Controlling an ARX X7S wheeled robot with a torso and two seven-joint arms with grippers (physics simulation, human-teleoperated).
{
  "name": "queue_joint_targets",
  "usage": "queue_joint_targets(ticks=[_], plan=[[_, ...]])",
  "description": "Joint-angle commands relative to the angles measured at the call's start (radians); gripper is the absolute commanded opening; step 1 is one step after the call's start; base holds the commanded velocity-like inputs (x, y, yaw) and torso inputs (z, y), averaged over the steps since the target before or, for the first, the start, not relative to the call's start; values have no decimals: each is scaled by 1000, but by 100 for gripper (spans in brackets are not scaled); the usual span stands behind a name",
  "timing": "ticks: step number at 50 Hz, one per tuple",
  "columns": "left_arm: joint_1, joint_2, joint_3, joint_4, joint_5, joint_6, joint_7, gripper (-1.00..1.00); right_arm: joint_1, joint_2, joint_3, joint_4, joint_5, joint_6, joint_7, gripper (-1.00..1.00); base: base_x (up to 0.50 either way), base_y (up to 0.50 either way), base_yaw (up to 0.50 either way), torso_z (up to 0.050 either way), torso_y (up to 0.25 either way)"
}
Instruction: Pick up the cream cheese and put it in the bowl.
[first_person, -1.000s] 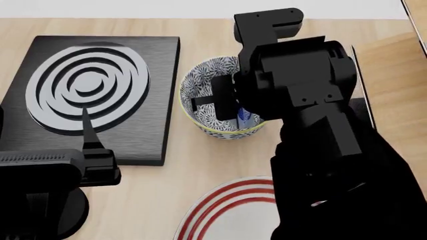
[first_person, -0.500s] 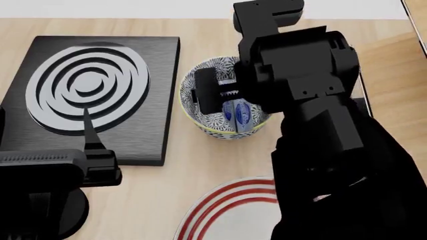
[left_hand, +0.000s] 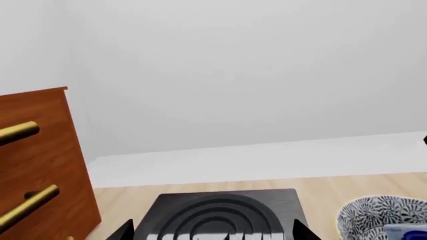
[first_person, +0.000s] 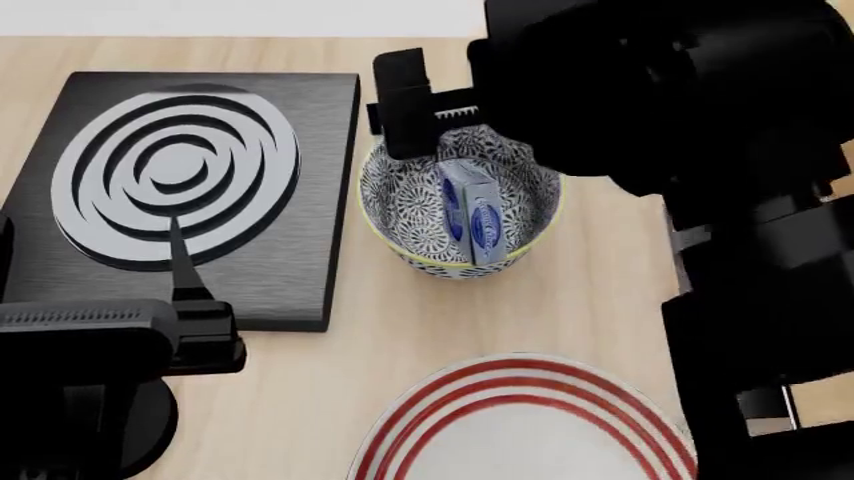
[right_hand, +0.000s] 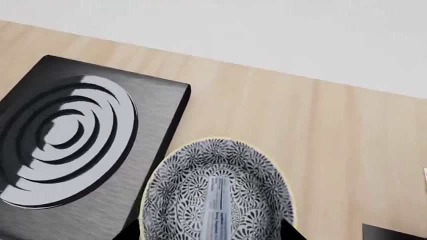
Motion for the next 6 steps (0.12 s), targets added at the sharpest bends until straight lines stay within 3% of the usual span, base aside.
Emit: queue_joint_targets(ticks=[1, 6], plan=[[1, 0, -2, -1, -4, 2, 2, 100, -111, 117, 179, -396, 207, 141, 262, 100, 0, 0, 0, 0, 0], [2, 0, 1, -1, -1, 4, 2, 100, -186, 153, 255, -553, 311, 185, 382, 100, 0, 0, 0, 0, 0]])
